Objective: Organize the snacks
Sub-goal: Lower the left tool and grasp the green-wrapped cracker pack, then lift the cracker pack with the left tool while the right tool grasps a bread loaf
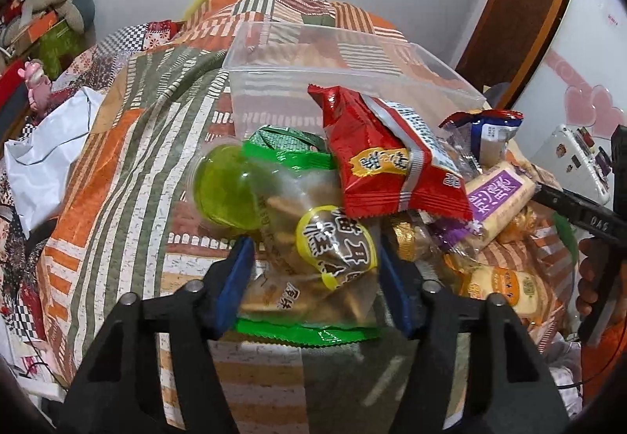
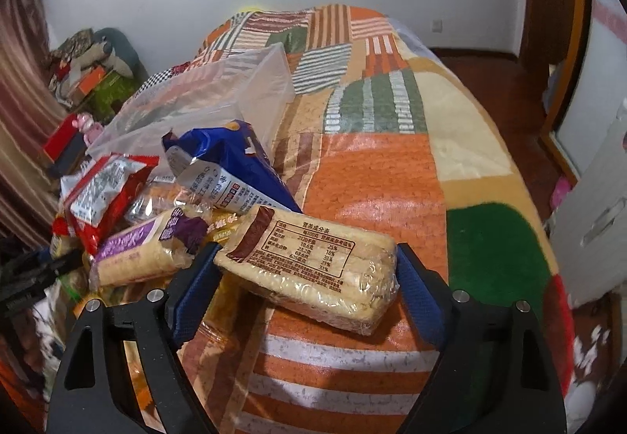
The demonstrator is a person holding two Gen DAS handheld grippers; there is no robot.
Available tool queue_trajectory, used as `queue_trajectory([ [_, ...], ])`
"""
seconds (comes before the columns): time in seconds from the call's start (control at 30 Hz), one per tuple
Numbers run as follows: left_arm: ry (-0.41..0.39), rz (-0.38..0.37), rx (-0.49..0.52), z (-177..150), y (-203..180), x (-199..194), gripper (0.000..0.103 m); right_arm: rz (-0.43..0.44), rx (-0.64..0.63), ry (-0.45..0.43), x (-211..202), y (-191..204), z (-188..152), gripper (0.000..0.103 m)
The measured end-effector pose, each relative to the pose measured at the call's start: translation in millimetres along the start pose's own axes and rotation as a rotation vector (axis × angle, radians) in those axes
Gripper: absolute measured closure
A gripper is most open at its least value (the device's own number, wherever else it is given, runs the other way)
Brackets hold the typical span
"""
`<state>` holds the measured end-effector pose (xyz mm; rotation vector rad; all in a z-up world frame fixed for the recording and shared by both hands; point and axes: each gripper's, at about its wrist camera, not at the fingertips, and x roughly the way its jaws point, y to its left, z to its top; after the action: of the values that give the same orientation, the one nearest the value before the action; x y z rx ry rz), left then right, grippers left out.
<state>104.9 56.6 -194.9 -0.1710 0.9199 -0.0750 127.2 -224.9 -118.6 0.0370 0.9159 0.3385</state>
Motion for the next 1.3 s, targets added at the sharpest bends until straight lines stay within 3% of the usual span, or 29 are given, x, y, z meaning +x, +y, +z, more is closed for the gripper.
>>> queue_trajectory([
  [0.27,-0.035,0.009,0.015,-2.3,-4.8,-22.5,0.056,0.013,0.003,-0.041,-12.1,-2.6,1.7,0.02],
  [0.67,-0.169,0.048,-0.008,10.3,5.8,-75.5,0.057,0.006,-0.03,-0.163,-43.8,6.7,19.9,0.02],
  [0.87,-0.247,0.052,0.007,29.7,5.4,-94.3,0.056,0.045,-0.059,-0.23,-52.5,21.5,36.2,0.02],
  [1.07,-0.308,0.039,0.019,52.1,4.5,-100.2,0.057,0.089,-0.095,-0.279,-49.0,42.2,53.4,0.02],
  [1.3,-0.321,0.025,0.026,73.6,4.5,-92.3,0.057,0.127,-0.137,-0.303,-38.7,65.0,67.7,0.02],
])
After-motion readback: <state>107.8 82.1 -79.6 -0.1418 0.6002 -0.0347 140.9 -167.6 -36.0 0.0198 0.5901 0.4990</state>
